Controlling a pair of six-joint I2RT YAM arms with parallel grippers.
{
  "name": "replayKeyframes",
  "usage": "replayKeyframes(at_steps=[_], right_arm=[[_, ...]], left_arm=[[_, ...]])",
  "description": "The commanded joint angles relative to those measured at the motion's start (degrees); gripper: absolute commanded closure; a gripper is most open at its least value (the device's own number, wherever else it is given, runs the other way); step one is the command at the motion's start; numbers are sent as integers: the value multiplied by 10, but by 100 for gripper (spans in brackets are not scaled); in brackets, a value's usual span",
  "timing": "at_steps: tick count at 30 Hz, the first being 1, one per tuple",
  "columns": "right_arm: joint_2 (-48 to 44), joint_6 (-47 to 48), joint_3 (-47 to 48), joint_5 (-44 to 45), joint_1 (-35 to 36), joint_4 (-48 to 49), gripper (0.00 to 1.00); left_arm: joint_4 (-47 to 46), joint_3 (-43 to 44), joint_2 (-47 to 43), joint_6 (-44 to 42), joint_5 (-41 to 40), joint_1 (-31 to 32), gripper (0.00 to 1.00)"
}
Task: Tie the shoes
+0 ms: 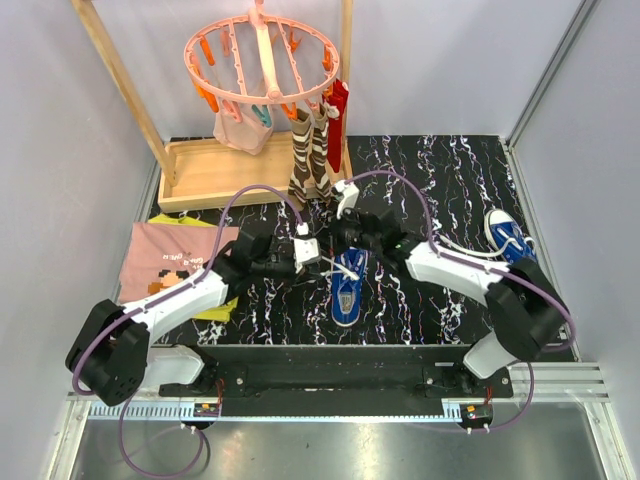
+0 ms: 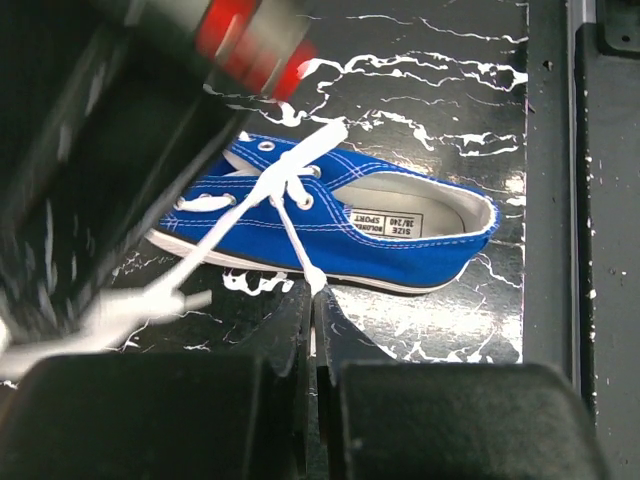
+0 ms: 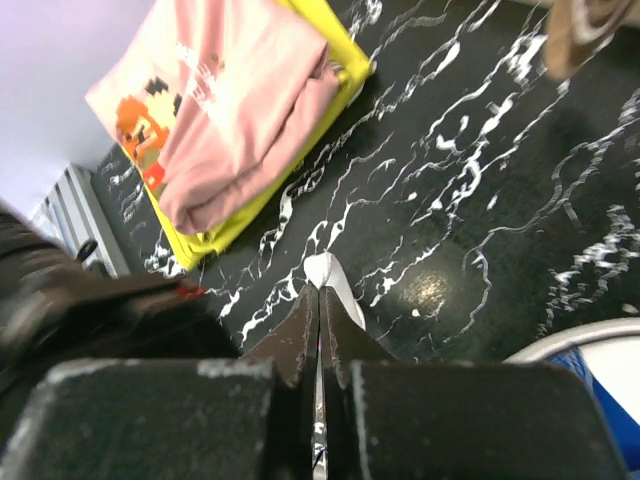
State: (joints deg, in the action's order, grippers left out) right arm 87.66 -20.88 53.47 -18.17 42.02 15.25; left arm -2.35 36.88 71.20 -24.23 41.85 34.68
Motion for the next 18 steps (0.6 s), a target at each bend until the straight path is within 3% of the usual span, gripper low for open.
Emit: replayKeyframes(at_steps=[1,4,7,8,9,14,18], right_arm=[[64,-18,61,-48,3,37,100],[111,-35,92,-82,3,33,98],[129,-41,122,-121,4,7,65],[126,-37,129,-124,4,-5,47],[120,-31,138,-131,3,-14,41],[56,7,147,-176,-22,-111,29],[-19,58,107,-227,-48,-208,34]], left_arm=[[-12,-9,-18,-35,4,12,100],[-12,-8,-12,-34,-1,14,100],[-10,-8,-9,-35,-7,14,100],[-8,-8,-9,-35,-9,14,100],[-7,-8,-9,-34,-9,14,100],[-24,-16,-10,-15,-6,12,100],[-42,-11,-1,6,-7,9,100]])
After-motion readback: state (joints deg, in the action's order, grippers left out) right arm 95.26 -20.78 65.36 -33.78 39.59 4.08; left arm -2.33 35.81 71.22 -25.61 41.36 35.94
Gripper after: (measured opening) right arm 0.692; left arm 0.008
